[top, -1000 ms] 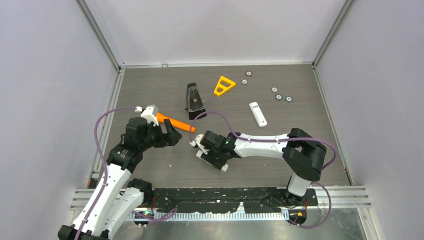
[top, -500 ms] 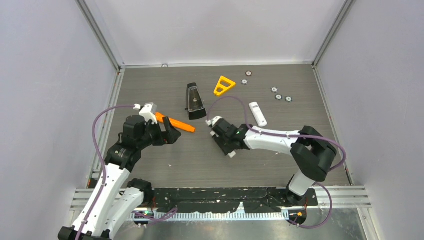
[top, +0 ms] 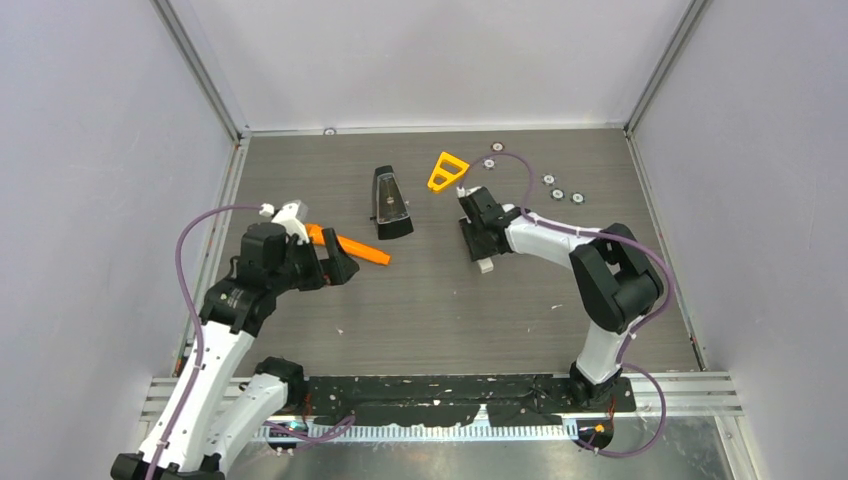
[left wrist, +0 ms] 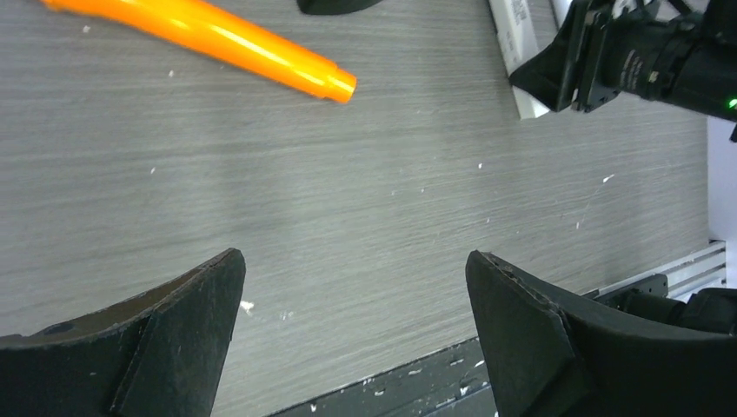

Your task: Load the batteries into the remote control

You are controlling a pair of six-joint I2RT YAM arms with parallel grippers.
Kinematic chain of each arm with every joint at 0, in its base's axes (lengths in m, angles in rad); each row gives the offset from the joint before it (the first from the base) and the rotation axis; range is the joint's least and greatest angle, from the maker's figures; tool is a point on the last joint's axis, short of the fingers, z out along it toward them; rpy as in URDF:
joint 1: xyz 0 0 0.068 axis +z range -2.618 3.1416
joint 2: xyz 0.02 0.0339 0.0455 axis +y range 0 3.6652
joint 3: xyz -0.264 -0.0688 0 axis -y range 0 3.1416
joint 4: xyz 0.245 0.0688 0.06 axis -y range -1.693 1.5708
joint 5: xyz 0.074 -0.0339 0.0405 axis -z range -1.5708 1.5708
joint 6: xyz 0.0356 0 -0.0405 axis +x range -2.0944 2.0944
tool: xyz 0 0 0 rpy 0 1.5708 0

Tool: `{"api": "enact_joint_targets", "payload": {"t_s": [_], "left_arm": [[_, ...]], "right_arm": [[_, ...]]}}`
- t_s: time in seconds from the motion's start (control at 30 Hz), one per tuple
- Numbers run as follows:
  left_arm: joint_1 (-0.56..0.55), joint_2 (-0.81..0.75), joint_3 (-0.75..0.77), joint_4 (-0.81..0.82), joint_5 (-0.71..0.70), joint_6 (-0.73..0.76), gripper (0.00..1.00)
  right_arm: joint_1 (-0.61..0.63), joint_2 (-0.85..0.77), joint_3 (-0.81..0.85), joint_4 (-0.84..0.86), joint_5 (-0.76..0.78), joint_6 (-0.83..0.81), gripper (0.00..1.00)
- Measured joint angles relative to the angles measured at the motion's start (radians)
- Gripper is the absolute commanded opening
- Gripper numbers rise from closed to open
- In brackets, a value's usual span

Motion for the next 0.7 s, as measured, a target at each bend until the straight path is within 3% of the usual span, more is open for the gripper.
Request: {"api": "enact_joint_targets", "payload": {"t_s": [0.2,0.37,0.5,0.7], "left_arm": [[0.0,-0.072,-0.003,-0.053,-0.024,-0.005,1.0],[0.0,-0.177,-0.01,-0.071,-0.022,0.002,1.0],[0.0,-0.259,-0.003,-0.114,-0.018,0.003,1.0],[0.0,-0.349,0.087,-0.242,-0.063,0.008,1.0]], "right_arm": [[-0.021,0.034,0.045,0.004,-0.008,0.015,0.74],[-0.024,-0.006,0.04,-0.024,0.009,0.068,0.98],[-0.028,-0.184,0.008,-0.059,0.023,0.116,0.96],[-0.028,-0.665,-0.055,-0.111,0.128,0.193,0.95]]}}
